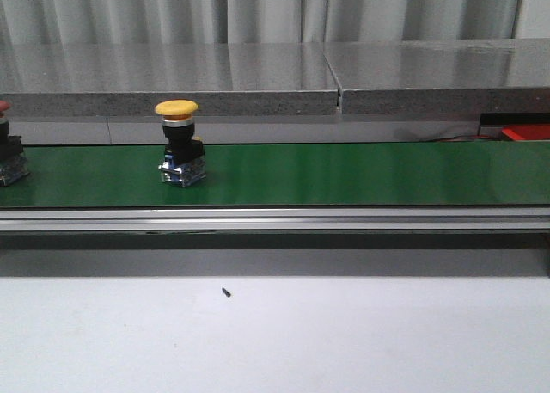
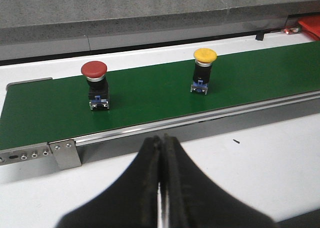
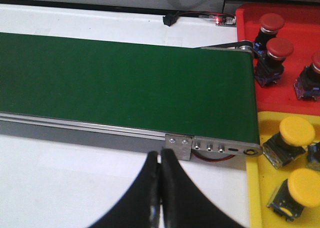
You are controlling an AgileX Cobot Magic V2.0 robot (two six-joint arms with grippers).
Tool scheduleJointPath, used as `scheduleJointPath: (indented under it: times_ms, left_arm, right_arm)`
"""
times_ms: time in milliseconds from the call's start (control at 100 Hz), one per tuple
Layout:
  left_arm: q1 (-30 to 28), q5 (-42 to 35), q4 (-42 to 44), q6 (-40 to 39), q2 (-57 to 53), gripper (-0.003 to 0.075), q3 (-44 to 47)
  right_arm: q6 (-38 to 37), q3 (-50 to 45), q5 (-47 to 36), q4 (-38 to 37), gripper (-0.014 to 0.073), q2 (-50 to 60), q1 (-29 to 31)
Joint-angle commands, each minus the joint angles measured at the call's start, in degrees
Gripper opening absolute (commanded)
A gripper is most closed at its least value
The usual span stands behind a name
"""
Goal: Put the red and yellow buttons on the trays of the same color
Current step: 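Set the red button on the belt behind the yellow one, release, then lower the right gripper onto the yellow button on the belt and grasp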
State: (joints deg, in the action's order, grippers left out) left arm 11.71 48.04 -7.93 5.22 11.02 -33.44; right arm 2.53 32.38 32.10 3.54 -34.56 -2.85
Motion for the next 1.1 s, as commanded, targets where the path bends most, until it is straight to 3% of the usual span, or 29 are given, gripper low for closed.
scheduleJointPath:
  times_ms: [0, 250, 480, 830, 1090]
  left_arm:
    - [0.31, -4.30, -1.04, 0.11, 0.78, -0.0019, -1.32]
    - [0.31, -4.30, -1.04, 0.11, 0.78, -0.0018, -1.32]
    - [0.31, -4.30, -1.04, 0.11, 0.78, -0.0018, -1.30]
    - [0.31, -4.30, -1.04, 0.11, 0.78, -0.0018, -1.19]
    - [0.31, -4.30, -1.04, 0.11, 0.78, -0.0018, -1.19]
  right_arm:
    - [2.78, 4.99, -2.88, 0.35, -0.0005, -4.80, 0.10]
    - [2.96, 15.63, 0.86, 0.98, 0.0271, -17.29, -0.58]
    - [2.96, 24.82, 6.27, 1.91, 0.0522, -26.39, -5.65]
    - [3.25, 40.32, 16.83, 3.05, 0.0535, -39.86, -13.98]
    - [9.16, 51.33, 25.15, 5.03, 0.0530, -51.04, -18.18]
